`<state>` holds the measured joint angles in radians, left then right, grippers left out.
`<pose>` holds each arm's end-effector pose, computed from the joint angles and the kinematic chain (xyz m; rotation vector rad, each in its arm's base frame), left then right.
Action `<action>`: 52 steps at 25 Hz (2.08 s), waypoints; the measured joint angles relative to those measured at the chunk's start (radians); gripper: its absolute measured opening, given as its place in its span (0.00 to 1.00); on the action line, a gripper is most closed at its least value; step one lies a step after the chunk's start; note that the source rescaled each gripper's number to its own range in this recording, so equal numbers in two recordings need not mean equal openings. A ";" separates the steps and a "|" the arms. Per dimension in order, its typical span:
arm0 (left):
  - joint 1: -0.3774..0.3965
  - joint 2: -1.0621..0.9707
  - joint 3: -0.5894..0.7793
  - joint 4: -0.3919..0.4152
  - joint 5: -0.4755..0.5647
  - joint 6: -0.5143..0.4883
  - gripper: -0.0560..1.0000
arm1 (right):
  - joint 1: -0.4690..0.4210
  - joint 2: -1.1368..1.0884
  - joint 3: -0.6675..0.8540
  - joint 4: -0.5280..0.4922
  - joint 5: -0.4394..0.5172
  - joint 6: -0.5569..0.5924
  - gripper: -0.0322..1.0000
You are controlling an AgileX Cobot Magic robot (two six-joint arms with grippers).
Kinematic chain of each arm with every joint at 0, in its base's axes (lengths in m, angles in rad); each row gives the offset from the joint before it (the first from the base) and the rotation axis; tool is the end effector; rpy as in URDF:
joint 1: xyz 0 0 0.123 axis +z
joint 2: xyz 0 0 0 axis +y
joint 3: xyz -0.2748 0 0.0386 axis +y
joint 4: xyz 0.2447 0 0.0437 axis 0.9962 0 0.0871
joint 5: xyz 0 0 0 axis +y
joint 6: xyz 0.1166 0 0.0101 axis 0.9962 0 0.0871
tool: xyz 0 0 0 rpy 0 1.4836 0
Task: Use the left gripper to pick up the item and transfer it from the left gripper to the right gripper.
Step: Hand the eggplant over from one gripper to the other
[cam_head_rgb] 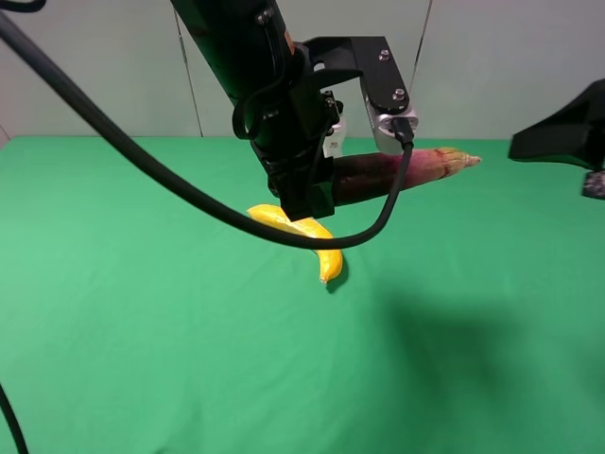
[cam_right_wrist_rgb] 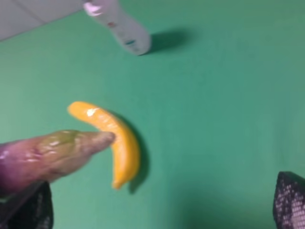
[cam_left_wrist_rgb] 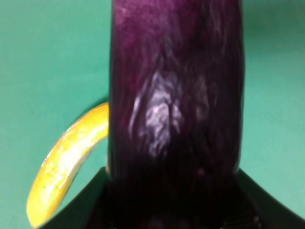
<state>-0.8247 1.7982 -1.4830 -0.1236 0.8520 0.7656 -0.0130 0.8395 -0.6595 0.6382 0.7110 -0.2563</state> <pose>0.2642 -0.3018 0.2451 1.8372 1.9096 -0.1699 0.1769 0.0432 0.2832 0.0913 2.2664 0.5811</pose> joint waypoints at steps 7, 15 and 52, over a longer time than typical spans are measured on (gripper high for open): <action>0.000 0.000 0.000 0.000 0.000 0.000 0.06 | 0.000 0.132 0.000 0.273 -0.023 -0.233 1.00; 0.000 0.000 0.000 0.000 0.000 0.000 0.06 | 0.000 0.235 0.000 0.443 -0.015 -0.397 1.00; 0.000 0.000 0.000 0.000 0.000 0.000 0.06 | 0.000 0.446 0.000 0.782 0.216 -0.744 0.80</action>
<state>-0.8247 1.7982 -1.4830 -0.1236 0.8520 0.7656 -0.0130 1.2858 -0.6595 1.4200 0.9269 -1.0001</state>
